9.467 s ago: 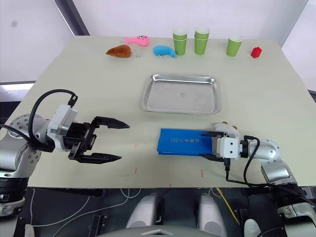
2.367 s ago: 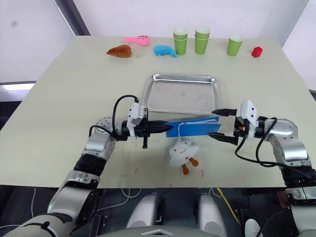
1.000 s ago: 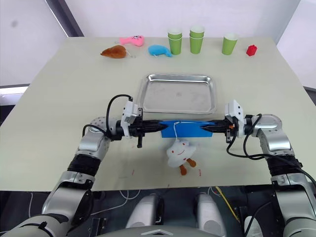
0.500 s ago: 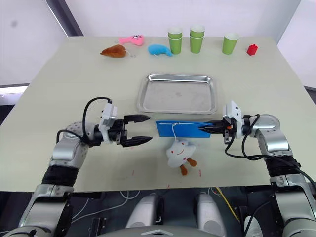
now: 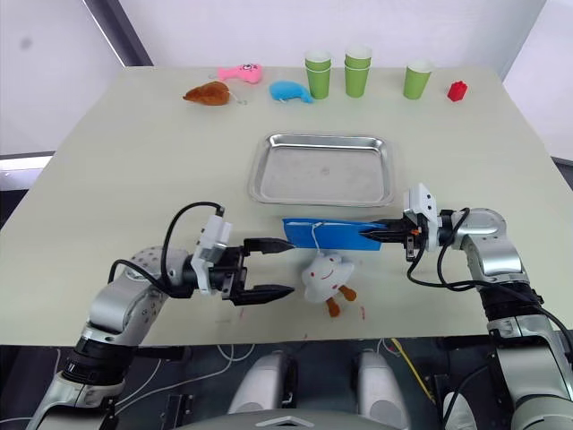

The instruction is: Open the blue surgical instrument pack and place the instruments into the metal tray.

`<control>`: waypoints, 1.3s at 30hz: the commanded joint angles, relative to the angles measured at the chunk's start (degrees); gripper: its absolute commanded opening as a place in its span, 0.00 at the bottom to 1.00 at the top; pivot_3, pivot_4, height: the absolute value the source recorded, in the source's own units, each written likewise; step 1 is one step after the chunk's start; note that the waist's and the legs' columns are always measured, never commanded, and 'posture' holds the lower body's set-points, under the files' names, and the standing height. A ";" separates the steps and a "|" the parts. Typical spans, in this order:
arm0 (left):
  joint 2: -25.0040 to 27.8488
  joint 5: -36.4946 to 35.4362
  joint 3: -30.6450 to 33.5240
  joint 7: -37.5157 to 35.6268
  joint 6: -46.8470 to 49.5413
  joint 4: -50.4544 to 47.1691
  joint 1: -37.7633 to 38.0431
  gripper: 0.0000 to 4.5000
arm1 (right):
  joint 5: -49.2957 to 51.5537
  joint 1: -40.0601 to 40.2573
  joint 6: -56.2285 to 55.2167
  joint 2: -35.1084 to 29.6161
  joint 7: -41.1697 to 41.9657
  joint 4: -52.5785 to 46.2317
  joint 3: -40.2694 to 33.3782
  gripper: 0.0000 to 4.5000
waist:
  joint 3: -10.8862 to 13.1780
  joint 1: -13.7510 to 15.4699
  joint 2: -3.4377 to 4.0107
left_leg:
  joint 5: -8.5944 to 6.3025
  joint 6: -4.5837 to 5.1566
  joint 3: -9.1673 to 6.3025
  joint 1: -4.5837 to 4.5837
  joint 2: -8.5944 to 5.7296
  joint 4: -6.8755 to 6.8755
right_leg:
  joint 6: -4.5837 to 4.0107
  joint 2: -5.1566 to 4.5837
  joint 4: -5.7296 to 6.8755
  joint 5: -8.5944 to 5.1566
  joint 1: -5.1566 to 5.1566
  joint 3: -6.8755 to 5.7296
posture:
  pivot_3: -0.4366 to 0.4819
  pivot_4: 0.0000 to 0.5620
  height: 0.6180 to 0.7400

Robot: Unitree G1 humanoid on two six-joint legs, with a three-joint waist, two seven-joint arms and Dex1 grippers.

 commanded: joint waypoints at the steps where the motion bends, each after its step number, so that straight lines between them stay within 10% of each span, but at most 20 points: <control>1: -0.87 2.47 -2.51 2.18 -1.41 -1.57 0.90 0.99 | -0.02 -1.37 -0.68 -0.05 0.03 -0.11 -0.42 0.00 | 0.00 0.04 0.00 | 0.00 0.00 0.00 0.00 0.00 0.00 | 0.00 0.00 0.00 0.00 0.00 0.00 | 0.48 0.27 1.00; 9: -4.24 8.64 -7.32 3.88 -7.36 4.70 0.59 0.99 | -0.73 -1.65 -1.38 0.07 0.15 0.11 -0.25 0.00 | -0.01 0.07 0.01 | 0.00 0.00 0.03 0.04 -0.01 0.00 | 0.00 0.01 0.02 0.00 0.00 0.02 | 0.48 0.27 1.00; 20: -7.05 6.95 -4.91 5.32 -8.29 6.39 0.13 0.06 | -0.87 -1.40 -1.21 -0.26 0.16 -0.46 -0.34 0.00 | -0.01 0.07 0.01 | 0.00 0.00 0.06 0.04 0.00 0.01 | 0.00 0.00 0.01 0.00 0.00 0.06 | 0.48 0.27 1.00; 39: 12.34 2.22 10.71 -1.53 -4.66 12.13 -2.91 0.00 | -0.94 -1.10 -1.58 0.41 -0.12 -0.25 -0.40 0.00 | 0.00 -0.05 0.01 | 0.00 0.00 0.05 0.06 0.02 -0.01 | 0.00 0.01 0.04 0.00 -0.01 0.01 | 0.48 0.27 1.00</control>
